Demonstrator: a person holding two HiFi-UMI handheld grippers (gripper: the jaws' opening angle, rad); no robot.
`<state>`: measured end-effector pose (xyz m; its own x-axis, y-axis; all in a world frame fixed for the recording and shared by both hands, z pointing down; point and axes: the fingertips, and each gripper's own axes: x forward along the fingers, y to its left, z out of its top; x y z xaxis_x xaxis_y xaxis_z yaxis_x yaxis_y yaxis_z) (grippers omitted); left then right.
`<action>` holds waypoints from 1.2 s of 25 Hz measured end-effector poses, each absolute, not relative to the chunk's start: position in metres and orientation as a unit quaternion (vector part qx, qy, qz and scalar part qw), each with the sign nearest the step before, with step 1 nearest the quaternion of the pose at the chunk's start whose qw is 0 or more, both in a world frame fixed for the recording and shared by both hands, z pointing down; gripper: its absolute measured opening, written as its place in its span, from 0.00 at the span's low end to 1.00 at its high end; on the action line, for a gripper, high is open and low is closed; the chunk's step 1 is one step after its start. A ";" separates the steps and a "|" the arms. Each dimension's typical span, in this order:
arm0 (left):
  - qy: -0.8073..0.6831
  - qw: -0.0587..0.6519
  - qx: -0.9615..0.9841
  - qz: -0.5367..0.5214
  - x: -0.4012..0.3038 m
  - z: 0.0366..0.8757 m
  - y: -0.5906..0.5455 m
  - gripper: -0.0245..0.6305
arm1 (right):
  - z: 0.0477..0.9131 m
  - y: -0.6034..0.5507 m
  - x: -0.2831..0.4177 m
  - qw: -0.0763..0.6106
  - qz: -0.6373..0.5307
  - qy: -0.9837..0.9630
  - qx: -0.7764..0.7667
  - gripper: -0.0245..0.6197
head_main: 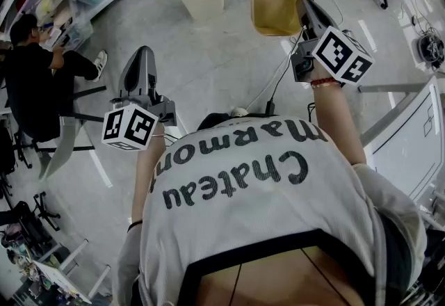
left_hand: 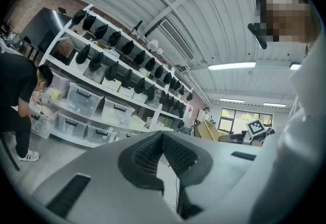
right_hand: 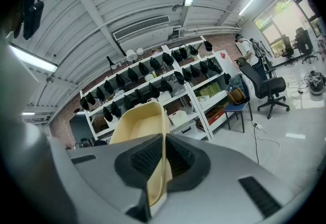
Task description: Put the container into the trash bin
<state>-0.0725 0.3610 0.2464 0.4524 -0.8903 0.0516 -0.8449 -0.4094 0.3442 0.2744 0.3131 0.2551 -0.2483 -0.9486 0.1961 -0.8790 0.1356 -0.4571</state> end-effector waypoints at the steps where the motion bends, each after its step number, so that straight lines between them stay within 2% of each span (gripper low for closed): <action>1: -0.517 0.163 0.837 -0.071 -0.072 0.248 0.361 0.07 | 0.257 0.313 0.275 0.073 -0.248 0.750 -0.609 0.10; 18: -0.540 0.200 0.815 -0.061 -0.105 0.275 0.341 0.07 | 0.287 0.275 0.259 0.073 -0.286 0.744 -0.599 0.10; 30: -0.486 0.226 0.842 -0.057 -0.103 0.299 0.218 0.07 | 0.310 0.199 0.234 0.056 -0.325 0.707 -0.625 0.10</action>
